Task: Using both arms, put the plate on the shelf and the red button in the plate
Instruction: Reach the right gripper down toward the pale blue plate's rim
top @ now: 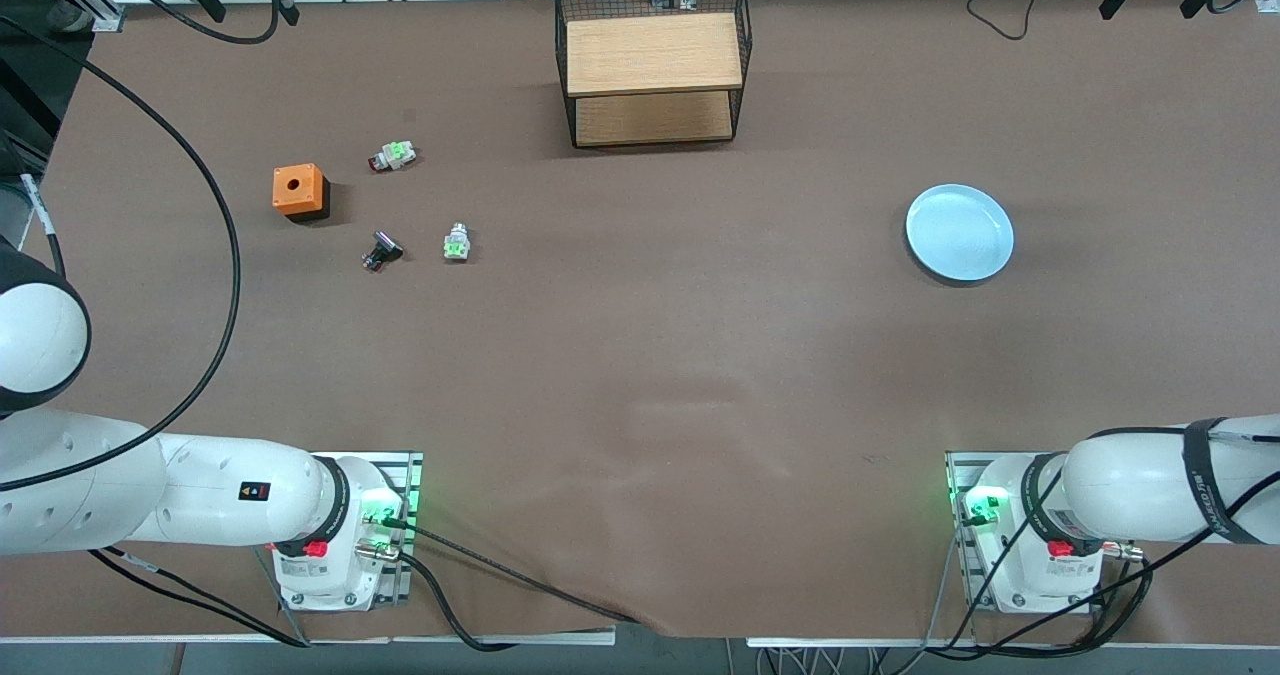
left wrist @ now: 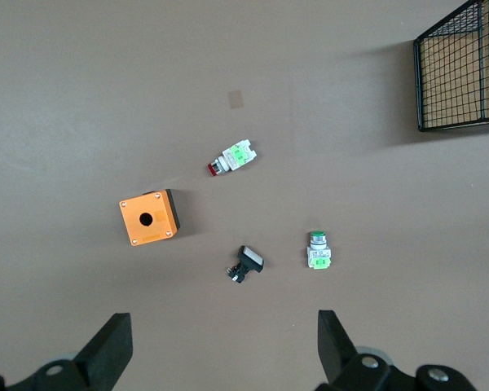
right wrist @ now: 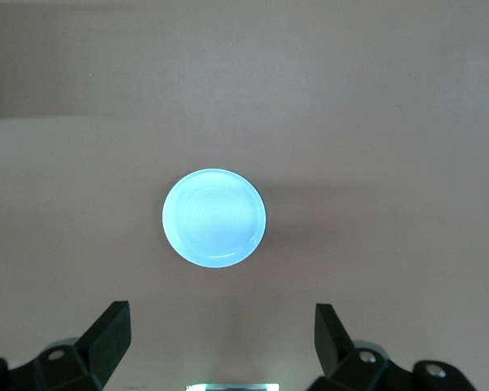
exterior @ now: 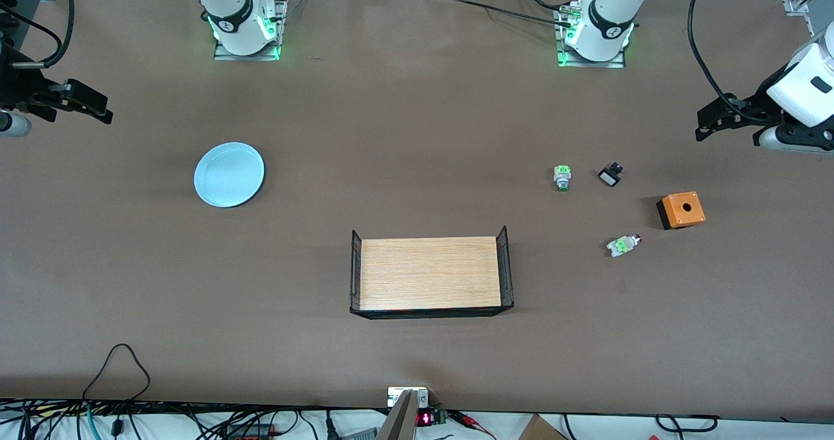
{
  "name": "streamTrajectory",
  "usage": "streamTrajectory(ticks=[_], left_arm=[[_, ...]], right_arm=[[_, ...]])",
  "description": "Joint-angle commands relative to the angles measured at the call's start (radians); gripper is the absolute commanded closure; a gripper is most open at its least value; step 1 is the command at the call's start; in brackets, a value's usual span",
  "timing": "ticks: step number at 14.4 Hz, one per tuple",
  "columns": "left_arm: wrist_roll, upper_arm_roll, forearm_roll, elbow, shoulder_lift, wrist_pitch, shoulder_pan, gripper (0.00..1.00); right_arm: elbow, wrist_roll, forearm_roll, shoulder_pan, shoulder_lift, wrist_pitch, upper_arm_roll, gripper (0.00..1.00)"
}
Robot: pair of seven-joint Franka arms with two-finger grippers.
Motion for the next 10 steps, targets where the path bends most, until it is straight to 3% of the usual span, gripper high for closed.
streamTrajectory(ticks=[1, 10], left_arm=[[0.02, 0.0, 0.016, 0.039, 0.019, -0.024, 0.004, 0.0], [0.02, 0.0, 0.016, 0.039, 0.019, -0.024, 0.004, 0.0]], right_arm=[[-0.005, 0.003, -0.007, -0.004, -0.011, -0.007, 0.003, 0.0], [0.013, 0.015, -0.011, -0.006, 0.099, 0.036, 0.005, 0.0]])
